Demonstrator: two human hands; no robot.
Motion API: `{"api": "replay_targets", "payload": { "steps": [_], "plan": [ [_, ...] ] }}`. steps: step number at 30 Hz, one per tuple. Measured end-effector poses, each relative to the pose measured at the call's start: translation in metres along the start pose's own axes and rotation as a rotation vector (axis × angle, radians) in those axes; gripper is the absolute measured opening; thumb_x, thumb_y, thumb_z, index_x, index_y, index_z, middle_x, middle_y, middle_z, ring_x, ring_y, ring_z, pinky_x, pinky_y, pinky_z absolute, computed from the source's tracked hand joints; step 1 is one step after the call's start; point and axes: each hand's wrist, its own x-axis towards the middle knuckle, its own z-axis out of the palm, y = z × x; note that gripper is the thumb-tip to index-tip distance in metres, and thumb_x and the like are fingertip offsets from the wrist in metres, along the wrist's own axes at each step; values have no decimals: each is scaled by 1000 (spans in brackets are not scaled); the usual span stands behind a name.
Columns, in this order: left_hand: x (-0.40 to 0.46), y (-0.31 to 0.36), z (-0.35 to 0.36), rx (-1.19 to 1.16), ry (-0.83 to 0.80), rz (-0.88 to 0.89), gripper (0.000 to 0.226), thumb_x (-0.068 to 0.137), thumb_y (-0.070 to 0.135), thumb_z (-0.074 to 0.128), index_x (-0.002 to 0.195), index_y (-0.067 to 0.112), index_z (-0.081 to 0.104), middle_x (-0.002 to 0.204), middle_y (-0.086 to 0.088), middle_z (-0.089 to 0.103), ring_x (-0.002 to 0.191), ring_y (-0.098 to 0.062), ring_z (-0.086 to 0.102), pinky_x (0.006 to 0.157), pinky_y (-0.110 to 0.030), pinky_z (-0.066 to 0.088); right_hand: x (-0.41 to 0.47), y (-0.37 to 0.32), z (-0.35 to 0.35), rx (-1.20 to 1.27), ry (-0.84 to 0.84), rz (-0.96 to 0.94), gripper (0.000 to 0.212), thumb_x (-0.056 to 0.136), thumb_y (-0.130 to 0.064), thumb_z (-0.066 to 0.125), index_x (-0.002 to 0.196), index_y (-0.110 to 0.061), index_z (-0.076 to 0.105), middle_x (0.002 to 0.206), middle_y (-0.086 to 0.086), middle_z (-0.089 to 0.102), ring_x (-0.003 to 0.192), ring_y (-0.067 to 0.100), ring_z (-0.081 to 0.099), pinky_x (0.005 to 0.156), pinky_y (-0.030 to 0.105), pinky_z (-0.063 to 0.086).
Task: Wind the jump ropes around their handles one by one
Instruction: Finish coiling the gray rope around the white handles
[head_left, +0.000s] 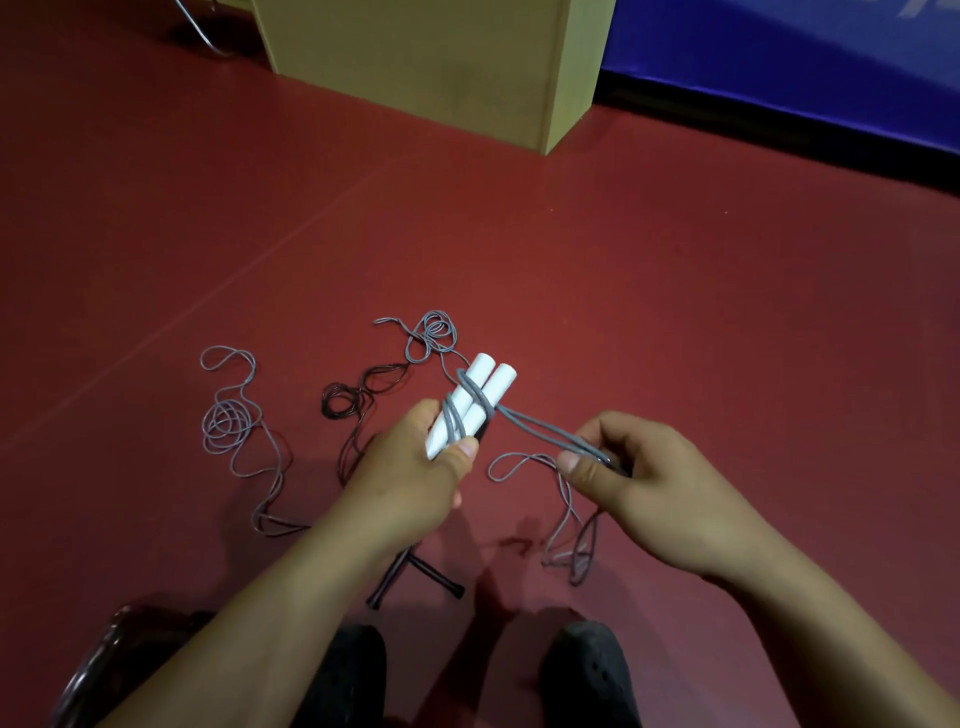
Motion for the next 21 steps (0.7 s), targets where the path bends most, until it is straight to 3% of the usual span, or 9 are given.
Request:
{"api": "replay_targets", "payload": {
  "steps": [4,7,9,11,15,21],
  "plan": [
    [0,-5,-2,206,-50,39,6,95,31,57,99,28,55,76,4,62,69,-23,62,69,-38,51,-1,-2,6,61,-7,-128,14,94,-27,61,82,-29,66,61,-11,53,56,5,44,56,26,38],
    [-3,-4,-2,256,-155,66,7,97,28,56,104,31,55,74,16,59,59,3,55,60,-25,43,-1,-3,9,65,15,-187,14,96,-31,58,88,-26,69,68,-8,61,63,14,53,61,31,44],
    [-6,-2,-3,272,-229,84,10,98,28,55,107,33,57,72,18,61,56,8,53,57,-19,40,-1,-4,9,57,45,-214,13,97,-26,59,90,-26,70,69,-17,62,64,1,53,61,22,42],
    [-8,-1,-2,313,-305,97,7,97,32,54,102,36,57,71,14,66,54,5,53,59,-23,43,-1,-5,8,49,80,-229,14,97,-25,58,91,-24,71,75,-18,66,70,0,58,65,20,44],
    [-11,2,-2,340,-474,110,2,96,39,55,97,38,56,71,11,67,50,0,51,58,-26,42,0,-3,7,24,147,-193,19,92,-35,56,84,-23,69,76,-4,69,73,12,64,70,38,50],
    [-18,12,-3,225,-665,126,9,95,30,61,89,34,56,68,6,64,50,-8,50,50,-23,42,2,-2,2,12,195,-123,10,88,-25,70,78,-29,69,65,-6,63,58,4,55,60,29,46]
  ]
}}
